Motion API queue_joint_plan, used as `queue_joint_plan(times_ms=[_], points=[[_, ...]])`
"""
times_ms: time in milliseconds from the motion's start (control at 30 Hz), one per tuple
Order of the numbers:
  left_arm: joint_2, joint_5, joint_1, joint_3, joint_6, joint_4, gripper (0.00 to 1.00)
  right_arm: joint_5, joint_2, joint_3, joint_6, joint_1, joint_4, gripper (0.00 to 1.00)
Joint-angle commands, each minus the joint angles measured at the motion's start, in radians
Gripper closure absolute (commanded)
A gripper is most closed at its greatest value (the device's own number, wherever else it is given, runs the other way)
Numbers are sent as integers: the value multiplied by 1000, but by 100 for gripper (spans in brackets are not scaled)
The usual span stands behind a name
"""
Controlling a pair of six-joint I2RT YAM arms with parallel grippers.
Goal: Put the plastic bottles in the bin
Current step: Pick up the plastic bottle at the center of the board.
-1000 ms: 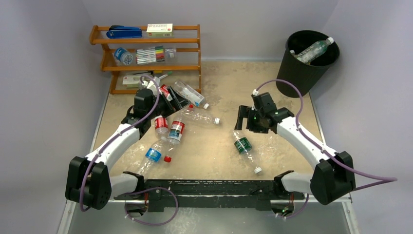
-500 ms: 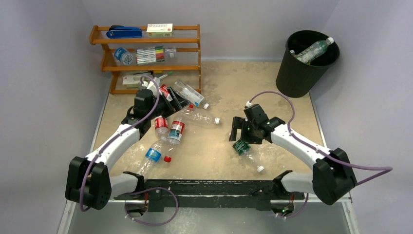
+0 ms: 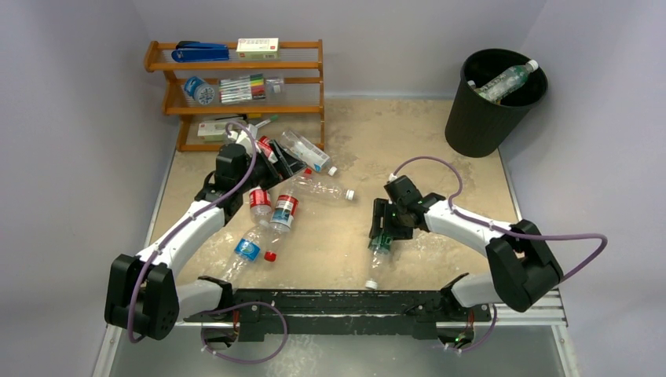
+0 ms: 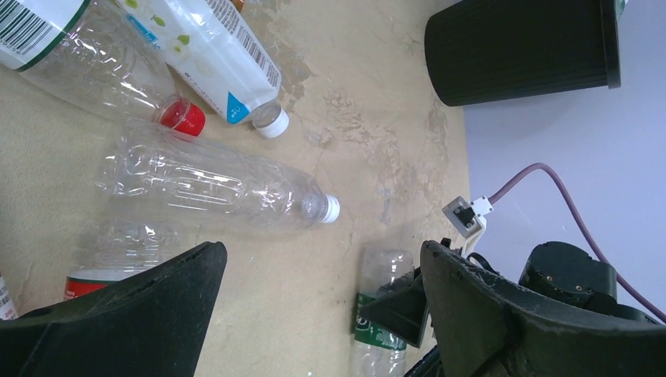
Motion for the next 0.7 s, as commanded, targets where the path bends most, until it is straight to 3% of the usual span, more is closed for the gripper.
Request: queue_joint_plan(times_ms=[0,167,667], points=[[-34,-12,-4,-1,2,14,5,-22,4,23,-22,7,39,36],[-40,-24,-4,0,8,-8,5,-34,7,95,-42,6,32,46],[-78,-78,-4,3,37,-117,5,7,39,439,-159,-32,-47,45]])
